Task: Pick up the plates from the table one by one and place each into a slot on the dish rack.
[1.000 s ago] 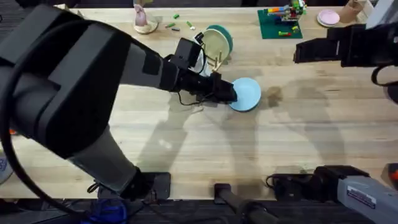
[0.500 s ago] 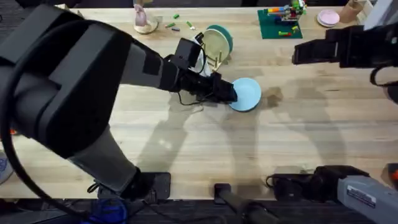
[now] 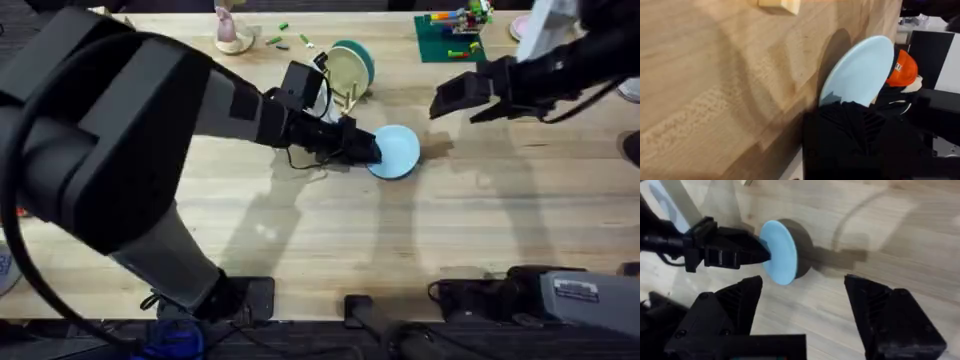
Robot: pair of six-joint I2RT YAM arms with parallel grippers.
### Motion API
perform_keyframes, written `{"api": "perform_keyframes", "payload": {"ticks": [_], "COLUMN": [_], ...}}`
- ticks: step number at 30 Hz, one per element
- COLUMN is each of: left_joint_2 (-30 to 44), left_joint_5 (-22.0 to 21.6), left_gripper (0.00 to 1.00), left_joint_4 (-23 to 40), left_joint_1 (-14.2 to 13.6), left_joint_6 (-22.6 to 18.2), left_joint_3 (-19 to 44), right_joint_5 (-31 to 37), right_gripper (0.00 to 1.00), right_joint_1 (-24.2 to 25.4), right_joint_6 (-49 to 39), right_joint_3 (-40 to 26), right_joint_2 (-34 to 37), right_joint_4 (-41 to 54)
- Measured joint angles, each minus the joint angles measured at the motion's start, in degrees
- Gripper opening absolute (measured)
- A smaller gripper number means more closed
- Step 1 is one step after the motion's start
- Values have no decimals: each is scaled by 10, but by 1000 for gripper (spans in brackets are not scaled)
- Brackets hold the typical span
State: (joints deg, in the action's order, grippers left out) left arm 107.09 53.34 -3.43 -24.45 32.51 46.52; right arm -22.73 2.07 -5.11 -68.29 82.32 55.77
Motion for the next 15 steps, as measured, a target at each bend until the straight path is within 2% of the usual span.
{"api": "perform_keyframes", "payload": {"ticks": [15], "left_joint_2": [2], "left_joint_5": [1], "left_gripper": [41], "left_joint_4": [-11], "left_joint_1": [0], "left_joint_6": [0], "left_joint_3": [0], "right_joint_5": [-110], "right_gripper": [957], "right_joint_1": [1], "right_joint_6": [-63], "right_joint_3": [0], "right_joint_2": [160], "right_joint_4": [-7]}}
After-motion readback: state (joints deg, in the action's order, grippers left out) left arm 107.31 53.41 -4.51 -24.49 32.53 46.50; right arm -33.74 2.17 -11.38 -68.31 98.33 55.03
